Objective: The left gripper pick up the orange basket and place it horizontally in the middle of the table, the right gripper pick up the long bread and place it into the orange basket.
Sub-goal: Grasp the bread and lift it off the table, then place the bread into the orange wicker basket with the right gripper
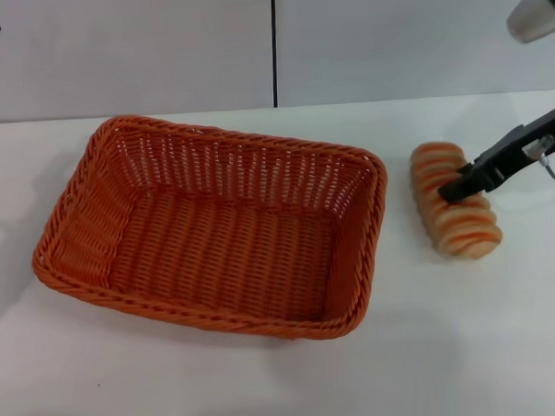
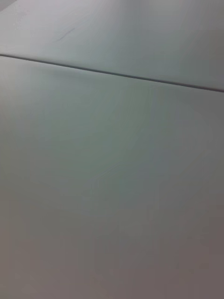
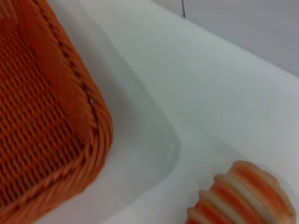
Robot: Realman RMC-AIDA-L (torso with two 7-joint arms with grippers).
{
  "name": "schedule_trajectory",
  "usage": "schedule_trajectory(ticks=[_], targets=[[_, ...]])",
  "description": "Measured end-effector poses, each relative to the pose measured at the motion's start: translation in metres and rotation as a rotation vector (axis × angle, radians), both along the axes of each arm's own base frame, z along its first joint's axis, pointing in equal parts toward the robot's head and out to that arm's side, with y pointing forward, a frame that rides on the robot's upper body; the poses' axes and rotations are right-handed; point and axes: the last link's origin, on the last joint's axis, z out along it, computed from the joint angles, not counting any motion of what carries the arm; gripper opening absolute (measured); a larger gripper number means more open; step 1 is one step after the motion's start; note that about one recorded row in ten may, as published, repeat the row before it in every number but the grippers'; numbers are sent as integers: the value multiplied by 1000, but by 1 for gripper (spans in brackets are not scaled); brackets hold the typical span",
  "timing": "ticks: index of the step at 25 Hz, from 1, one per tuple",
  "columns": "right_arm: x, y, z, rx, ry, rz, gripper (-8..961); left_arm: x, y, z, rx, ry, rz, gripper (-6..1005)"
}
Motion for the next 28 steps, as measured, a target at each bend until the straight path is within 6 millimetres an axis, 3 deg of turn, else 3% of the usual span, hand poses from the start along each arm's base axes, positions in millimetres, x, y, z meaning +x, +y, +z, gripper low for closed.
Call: schedule_trajectory(ticks=[13,15,16,17,20,21,25,28], targets=[[2,-2,40,157,159,-21,343,0,-1,1,-1,-2,-4,649],[-2,-3,50,203,240,-11,325,0,-2,1,-3,-4,-5,649],[-9,-7,63,251,371,28,315,0,-2,2,-4,-6,-6,649],[-9,-7,63,251,371,28,306,-1,-3,2,-4,-6,-6,649],[-23,-18,81,298,604,137,270,-1,-4,2,-5,-7,-6,649],[-34,-27,90,314,759,232,256,-2,-5,1,-6,-8,-4,649],[-48,-37,91,290,901,346,219,-2,-5,1,-6,-10,-4,649],[-63,-42,78,225,968,417,202,-1,-5,1,-7,-11,-7,649]])
